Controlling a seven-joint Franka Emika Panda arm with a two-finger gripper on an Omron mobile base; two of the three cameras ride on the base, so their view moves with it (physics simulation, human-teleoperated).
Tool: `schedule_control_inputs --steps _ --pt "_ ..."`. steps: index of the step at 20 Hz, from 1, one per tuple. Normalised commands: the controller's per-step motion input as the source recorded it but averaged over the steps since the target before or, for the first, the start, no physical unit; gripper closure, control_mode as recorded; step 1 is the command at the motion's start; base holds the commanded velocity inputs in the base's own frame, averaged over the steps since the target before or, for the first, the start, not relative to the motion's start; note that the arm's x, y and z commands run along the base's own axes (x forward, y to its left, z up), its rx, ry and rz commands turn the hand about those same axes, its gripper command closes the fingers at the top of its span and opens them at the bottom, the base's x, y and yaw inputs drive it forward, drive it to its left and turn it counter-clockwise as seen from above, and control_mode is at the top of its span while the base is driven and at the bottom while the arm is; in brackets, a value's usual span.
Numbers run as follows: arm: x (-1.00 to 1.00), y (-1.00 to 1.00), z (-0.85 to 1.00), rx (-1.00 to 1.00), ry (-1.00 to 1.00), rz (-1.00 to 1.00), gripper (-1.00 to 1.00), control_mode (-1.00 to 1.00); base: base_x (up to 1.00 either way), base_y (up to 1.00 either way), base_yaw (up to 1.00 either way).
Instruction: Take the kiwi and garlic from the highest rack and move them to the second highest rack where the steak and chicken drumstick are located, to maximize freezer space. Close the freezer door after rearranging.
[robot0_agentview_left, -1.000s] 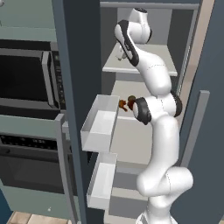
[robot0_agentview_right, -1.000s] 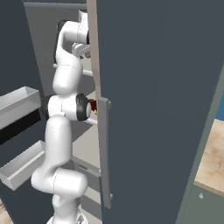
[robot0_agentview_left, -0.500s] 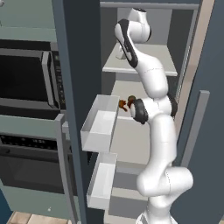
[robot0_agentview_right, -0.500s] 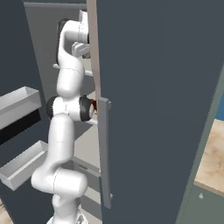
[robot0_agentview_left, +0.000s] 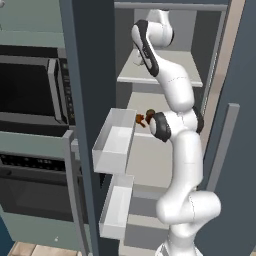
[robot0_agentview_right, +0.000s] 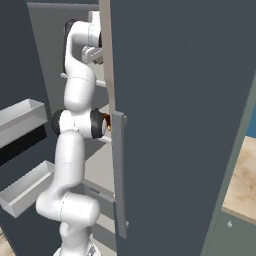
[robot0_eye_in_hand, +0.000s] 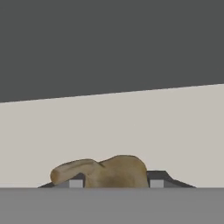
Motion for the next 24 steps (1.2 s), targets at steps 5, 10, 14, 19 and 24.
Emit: schedule_control_inputs --steps 5,10,14,19,24 --pt "-0.32 0.09 -0.34 -0.06 -0.41 0.00 1.00 -1.00 0.00 0.00 0.00" --pt "-0.11 0.11 -0.56 -0.12 -0.44 0.00 1.00 -1.00 0.00 0.00 0.00" --pt "-0.02 0.10 -0.49 -0.06 -0.37 0.00 1.00 -1.00 0.00 0.00 0.00" --pt "-0.60 0.03 -0.08 0.00 -0.28 0.00 1.00 -1.00 0.00 0.00 0.00" --pt "-0.98 0.04 0.00 0.00 -0.11 0.00 1.00 -1.00 0.00 0.00 0.00"
